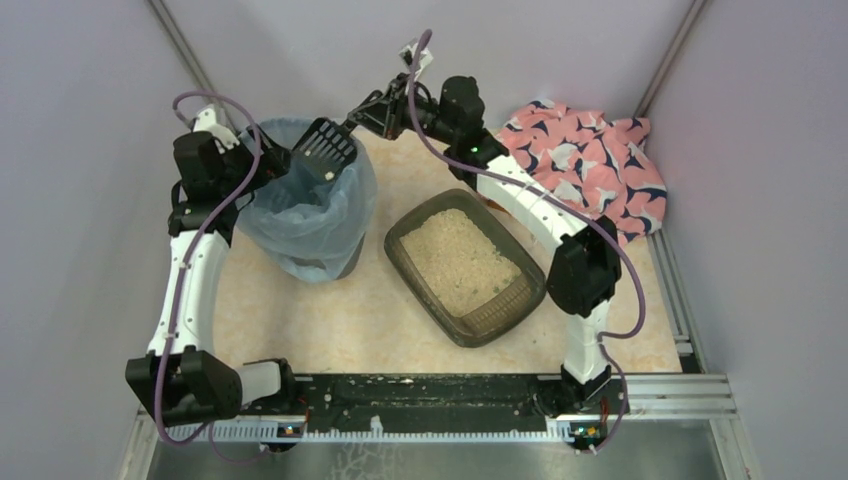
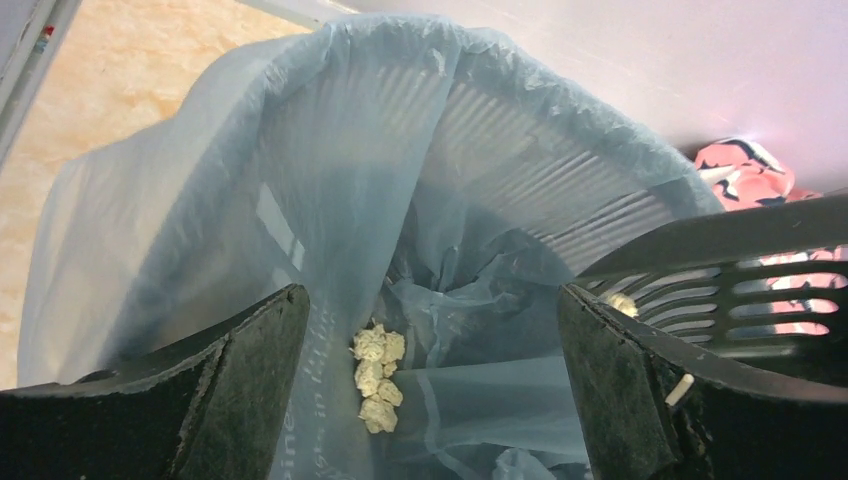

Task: Clean the litter box

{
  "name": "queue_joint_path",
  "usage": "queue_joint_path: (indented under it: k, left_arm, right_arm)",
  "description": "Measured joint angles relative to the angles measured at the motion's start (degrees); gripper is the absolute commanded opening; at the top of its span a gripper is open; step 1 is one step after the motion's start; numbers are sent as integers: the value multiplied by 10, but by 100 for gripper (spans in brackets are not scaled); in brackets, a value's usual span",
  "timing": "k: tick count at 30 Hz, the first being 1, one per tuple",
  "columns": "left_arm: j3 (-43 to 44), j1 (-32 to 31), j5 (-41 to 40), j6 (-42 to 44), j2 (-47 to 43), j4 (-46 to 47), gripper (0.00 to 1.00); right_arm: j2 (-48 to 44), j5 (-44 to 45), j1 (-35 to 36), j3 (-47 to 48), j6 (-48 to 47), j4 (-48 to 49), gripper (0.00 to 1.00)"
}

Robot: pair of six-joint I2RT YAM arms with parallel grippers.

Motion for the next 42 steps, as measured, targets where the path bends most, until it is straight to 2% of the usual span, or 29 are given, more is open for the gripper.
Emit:
queue_joint_path:
  k: [3,9,15,19,26,29,32,36,40,42]
  left_arm:
    - [0,4,12,-3,-1,5,99]
    - [0,10,27,-7,-1,13,99]
    - [0,14,31,-7,-2,18,99]
    - [-20,25,47,-12,-9,42,99]
    - [-40,38,58,-14,-16,60,99]
    - [-46,38,68,-16,-18,73,99]
    - [-52,38,75,-19,-18,80,99]
    - [-56,38,83,-21,-18,84,99]
    - [-56,38,88,-22,-18,86,99]
    - [-56,38,89,-22,-18,86,99]
  right_arm:
    - [-9,18,20,-16,-58,19,0]
    - [-9,63,62,-16,-176,-2,0]
    - [-9,89,82,-11,-215,-10,0]
    - [7,71,63,23,-172,6,0]
    - [46,14,-17,61,7,118,0]
    - [47,2,-49,42,78,175,0]
    - [24,1,-80,-33,141,252,0]
    - [-59,17,-128,-225,202,331,0]
    - [-200,47,-193,-426,192,333,0]
    - [-264,63,-220,-496,180,326,0]
